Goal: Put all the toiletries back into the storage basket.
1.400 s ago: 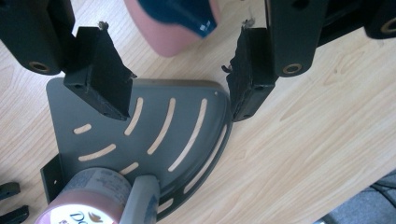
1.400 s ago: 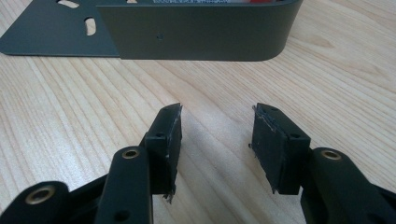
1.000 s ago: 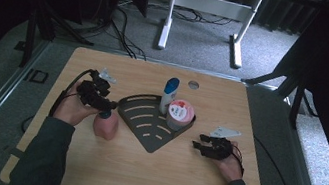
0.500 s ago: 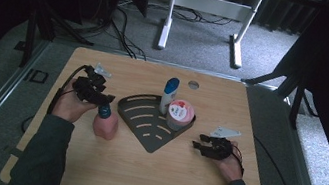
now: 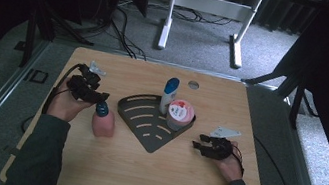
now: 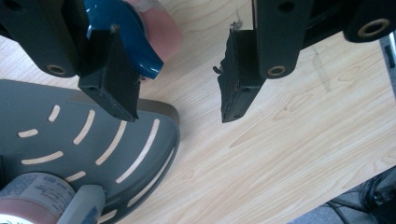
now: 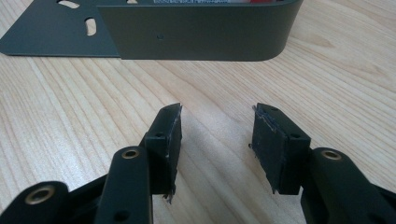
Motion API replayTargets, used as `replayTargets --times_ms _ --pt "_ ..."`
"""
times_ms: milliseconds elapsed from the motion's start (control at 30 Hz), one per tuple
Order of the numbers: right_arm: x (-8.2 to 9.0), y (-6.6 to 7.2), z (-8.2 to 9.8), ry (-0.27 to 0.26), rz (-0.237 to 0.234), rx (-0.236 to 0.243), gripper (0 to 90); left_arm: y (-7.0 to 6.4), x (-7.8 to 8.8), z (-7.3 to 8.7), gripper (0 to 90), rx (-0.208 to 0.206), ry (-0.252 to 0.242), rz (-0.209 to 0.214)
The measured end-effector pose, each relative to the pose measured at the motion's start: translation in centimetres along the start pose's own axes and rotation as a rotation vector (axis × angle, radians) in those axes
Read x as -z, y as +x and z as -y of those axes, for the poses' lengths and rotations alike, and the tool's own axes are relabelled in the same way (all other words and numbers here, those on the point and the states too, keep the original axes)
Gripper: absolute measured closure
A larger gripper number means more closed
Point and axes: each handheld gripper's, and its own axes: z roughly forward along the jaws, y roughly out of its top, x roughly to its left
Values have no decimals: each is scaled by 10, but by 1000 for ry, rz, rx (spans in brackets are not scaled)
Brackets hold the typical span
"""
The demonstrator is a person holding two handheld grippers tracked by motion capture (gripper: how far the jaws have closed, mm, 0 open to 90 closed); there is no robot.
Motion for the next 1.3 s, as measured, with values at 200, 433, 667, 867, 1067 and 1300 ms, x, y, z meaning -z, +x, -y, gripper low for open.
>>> replayTargets --times_ms 200,433,667,867,1067,1300 --pt "0 0 0 1 0 0 523 4 9 5 473 12 -22 17" --pt "0 0 0 0 1 0 523 1 18 11 455 -9 -27 12" --pt "0 0 0 -1 1 -1 523 2 23 20 423 5 -17 48" --pt "0 1 0 0 1 -1 523 1 26 28 412 5 -25 78" --pt "0 1 0 0 0 -3 523 -4 25 32 398 -18 -18 102" --pt "0 1 0 2 0 -4 522 -13 16 37 380 -57 8 126"
